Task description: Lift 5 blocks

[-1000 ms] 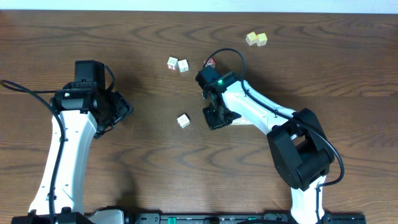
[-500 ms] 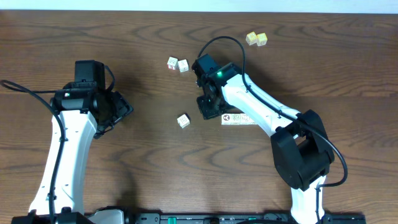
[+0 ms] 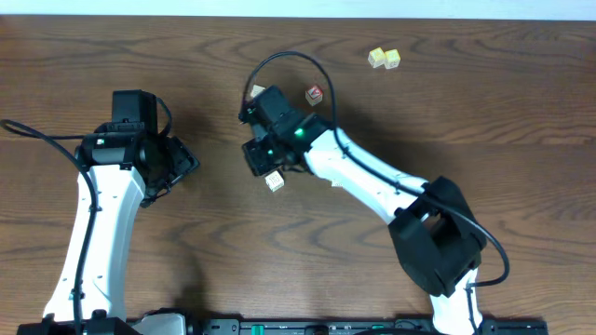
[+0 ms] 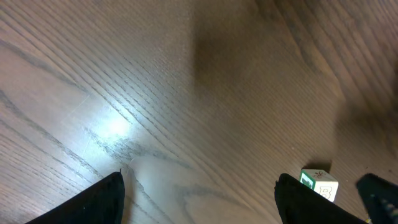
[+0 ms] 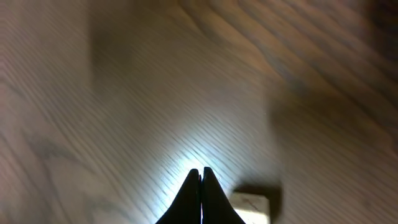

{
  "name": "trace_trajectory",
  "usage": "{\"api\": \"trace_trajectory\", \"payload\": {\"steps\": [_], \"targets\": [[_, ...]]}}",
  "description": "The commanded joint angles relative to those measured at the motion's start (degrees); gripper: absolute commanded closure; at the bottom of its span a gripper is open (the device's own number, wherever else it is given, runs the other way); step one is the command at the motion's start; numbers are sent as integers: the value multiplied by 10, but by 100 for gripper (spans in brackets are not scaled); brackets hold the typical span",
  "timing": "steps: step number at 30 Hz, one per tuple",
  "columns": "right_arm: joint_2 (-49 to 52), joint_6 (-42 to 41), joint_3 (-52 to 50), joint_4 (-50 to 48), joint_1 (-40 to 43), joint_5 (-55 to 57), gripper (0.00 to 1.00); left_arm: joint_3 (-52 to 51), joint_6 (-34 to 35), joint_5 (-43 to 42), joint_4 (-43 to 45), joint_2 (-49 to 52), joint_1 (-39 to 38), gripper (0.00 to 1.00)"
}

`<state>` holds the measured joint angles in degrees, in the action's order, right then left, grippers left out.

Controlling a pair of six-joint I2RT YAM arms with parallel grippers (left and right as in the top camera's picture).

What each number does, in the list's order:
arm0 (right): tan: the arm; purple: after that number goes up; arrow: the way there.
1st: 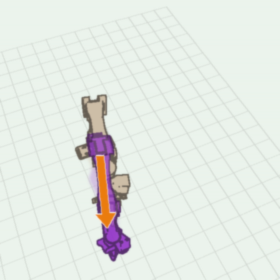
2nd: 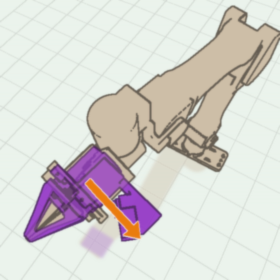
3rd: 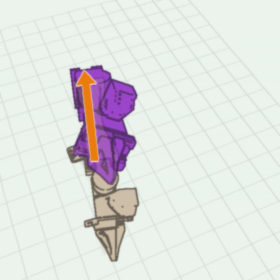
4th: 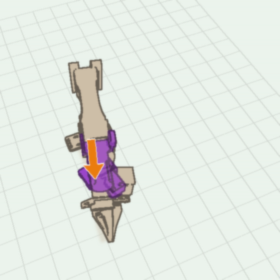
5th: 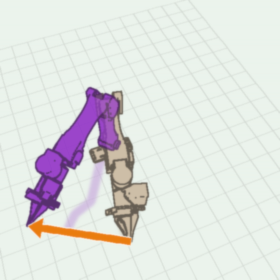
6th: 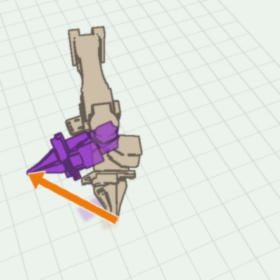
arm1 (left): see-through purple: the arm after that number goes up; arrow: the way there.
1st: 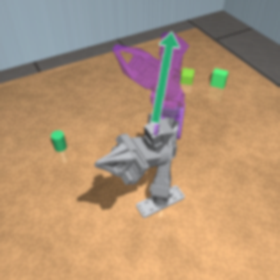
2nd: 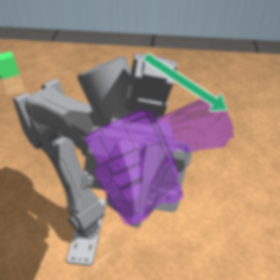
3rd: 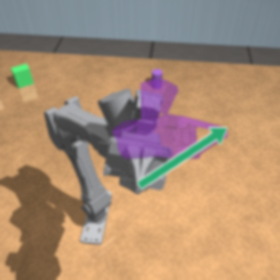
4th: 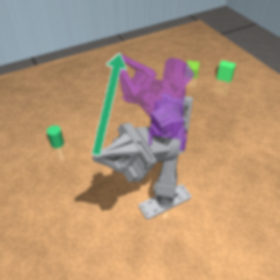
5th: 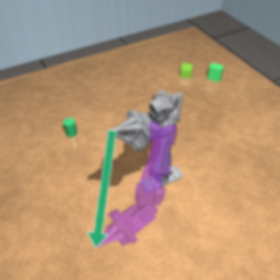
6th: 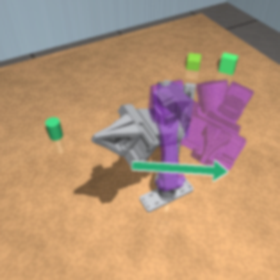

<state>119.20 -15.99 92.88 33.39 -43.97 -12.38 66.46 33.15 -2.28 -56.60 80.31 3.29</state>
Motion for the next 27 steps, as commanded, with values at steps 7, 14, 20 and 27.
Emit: {"api": "trace_trajectory", "payload": {"steps": [7, 14, 20, 27], "targets": [[37, -27, 8, -24, -61, 76, 99, 10, -3, 3, -2, -6, 2, 22], [58, -51, 8, -24, -65, 101, 99, 10, -3, 3, -2, -6, 2, 22], [77, -62, 8, 2, -64, 142, 99, 10, -3, 3, -2, -6, 2, 22], [77, -78, 8, 58, -48, 190, 99, 10, -3, 3, -2, -6, 2, 22]]}}
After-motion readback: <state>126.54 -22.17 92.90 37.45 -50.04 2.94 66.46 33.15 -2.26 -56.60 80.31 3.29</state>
